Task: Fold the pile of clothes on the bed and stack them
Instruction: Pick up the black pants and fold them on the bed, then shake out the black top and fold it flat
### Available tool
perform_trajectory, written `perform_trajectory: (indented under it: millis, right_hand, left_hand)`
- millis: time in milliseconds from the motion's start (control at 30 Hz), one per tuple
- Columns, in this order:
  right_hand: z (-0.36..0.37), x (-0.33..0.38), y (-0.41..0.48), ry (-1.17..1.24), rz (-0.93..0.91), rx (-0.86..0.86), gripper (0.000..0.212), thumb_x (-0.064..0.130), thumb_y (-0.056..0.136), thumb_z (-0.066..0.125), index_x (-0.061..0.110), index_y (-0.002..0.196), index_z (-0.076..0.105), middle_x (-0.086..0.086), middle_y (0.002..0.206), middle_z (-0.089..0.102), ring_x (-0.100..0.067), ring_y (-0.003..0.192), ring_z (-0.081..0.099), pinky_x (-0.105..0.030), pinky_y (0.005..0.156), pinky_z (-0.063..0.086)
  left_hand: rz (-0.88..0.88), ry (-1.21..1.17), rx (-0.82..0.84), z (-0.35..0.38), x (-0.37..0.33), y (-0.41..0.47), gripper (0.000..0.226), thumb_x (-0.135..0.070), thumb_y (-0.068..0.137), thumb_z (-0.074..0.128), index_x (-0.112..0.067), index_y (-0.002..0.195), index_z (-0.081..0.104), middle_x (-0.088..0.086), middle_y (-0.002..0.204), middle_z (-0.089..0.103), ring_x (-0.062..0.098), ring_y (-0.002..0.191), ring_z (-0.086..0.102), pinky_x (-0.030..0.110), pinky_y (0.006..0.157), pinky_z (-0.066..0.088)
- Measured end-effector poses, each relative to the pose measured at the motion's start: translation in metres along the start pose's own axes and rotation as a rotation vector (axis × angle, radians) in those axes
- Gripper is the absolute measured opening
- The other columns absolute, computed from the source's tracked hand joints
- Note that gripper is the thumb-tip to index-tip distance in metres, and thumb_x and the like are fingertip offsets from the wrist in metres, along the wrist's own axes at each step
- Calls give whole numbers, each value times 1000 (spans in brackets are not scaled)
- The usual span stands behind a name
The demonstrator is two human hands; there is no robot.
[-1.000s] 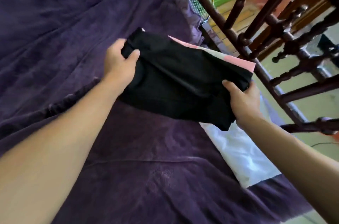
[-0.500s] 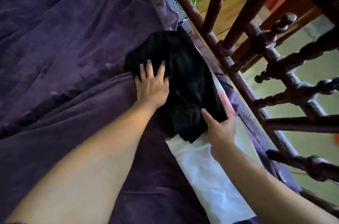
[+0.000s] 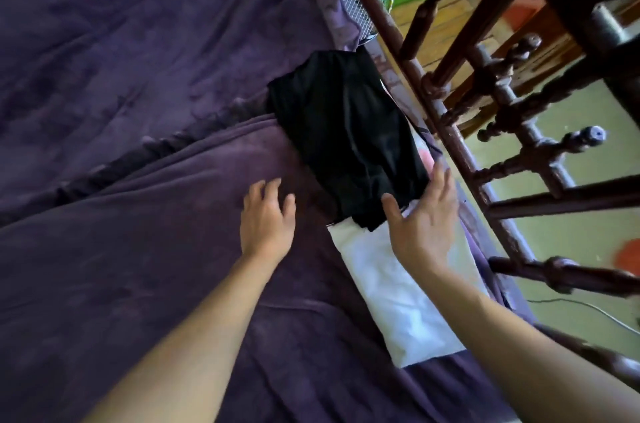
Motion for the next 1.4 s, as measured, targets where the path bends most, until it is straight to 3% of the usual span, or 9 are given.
perform_trajectory:
  millis: [100,233,367,500,667,833,1033,1267,1400]
  right_hand:
    - [21,17,-37,-383,-310,106,73,41,89,57,25,152,23,-13,162,5,-32,149,3,-49,113,18]
    - [51,22,-96,-627,-347,335,66,47,94,46,29,152,21,-12,162,-2,-34,148,-5,-51,113,13]
    - [57,44,-173,-671,-374,467,49,42,95,42,22,140,39,-8,154,29,-29,142,22,-47,106,26]
    - [64,77,-272,-633,-482,617,31,38,95,43,18,115,58,-9,116,65,-31,107,60,-37,84,46]
    - [87,135,-397,-640,-699,735,25,37,94,45,22,102,63,-9,107,69,-34,98,64,-34,74,47]
    - [110,210,-497,-609,-842,849,24,38,93,47,24,105,63,-7,108,68,-33,98,63,-33,73,45]
    - [147,278,-556,-600,-925,908,26,36,96,45,24,111,63,-5,109,68,-31,98,62,-34,75,46]
    - [237,337,-575,-640,-829,1007,26,35,95,47,20,109,64,-5,112,67,-30,101,62,-33,80,51]
    - [292,376,-592,-634,-746,1052,30,36,94,50,23,120,58,-6,120,63,-29,107,60,-32,83,47]
  left_hand:
    - [-82,-17,21,-8,44,-73,38,-25,95,54,-8,129,55,14,130,49,32,119,48,44,93,45]
    - [-241,-41,117,-26,109,-170,30,-22,94,56,-9,121,60,11,120,57,32,110,56,40,87,47]
    - [-352,-43,207,-61,174,-254,18,-22,92,57,-14,105,66,8,105,70,29,100,64,36,79,50]
    - [-403,-27,195,-115,234,-326,12,-26,92,54,-19,95,63,7,91,70,31,93,64,34,69,46]
    - [-434,-29,79,-194,315,-415,12,-29,91,53,-20,90,62,6,93,70,31,94,63,33,71,48]
    - [-542,-10,10,-263,394,-485,10,-28,91,51,-24,84,57,8,99,70,31,100,62,34,76,45]
    - [-605,-35,-3,-319,464,-512,17,-28,91,51,-22,98,65,6,99,71,28,103,63,34,83,49]
    - [-658,-63,-4,-379,554,-481,17,-31,90,52,-25,102,63,0,96,70,23,98,64,30,79,48]
    - [-673,-41,29,-410,607,-454,23,-33,92,50,-27,111,62,0,105,68,21,104,62,30,86,48]
Point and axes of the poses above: each hand's wrist, its own y-axis towards the middle knuckle, its own z-axis out of the palm, x = y × z, the point moved 3 cm from there along y, towards the middle knuckle
